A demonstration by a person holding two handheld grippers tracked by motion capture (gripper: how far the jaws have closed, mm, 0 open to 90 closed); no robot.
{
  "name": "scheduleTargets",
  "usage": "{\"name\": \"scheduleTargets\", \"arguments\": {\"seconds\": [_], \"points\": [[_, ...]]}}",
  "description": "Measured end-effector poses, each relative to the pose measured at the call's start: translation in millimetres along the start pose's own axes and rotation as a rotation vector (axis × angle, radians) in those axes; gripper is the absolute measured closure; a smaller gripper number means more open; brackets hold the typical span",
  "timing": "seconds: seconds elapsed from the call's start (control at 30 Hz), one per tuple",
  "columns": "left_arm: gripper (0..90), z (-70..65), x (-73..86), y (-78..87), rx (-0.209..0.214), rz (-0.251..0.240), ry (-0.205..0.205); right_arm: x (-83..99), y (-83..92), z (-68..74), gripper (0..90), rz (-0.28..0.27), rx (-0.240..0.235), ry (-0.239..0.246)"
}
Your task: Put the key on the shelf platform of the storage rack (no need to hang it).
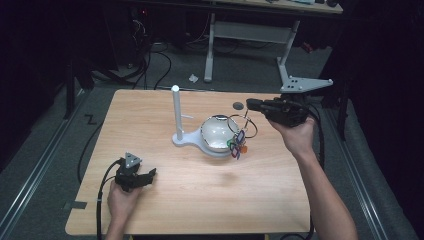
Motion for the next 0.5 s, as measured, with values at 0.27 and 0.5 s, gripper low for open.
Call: {"name": "scheduleTargets", "arguments": {"seconds": [0.27, 0.5], "points": [[29.0, -0.1, 0.0, 0.0, 0.000, 0.000, 0.002, -17.0, -16.3, -3.1, 89.7, 0.004, 0.003, 0.001], [29.0, 0.0, 0.1, 0.0, 0.000, 0.000, -0.001, -28.3, -29.7, -9.8, 89.7, 0.008, 0.017, -0.017]]}}
Point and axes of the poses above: each handheld gripper's, and its own axes: y roughly backward along the jaws, x roughly out of its underside, z roughly to its left, the point moved 3 cm from there along -y, roughly forward along the jaws, and after that the axes turned 13 degrees about z, right-handed, at the moved point
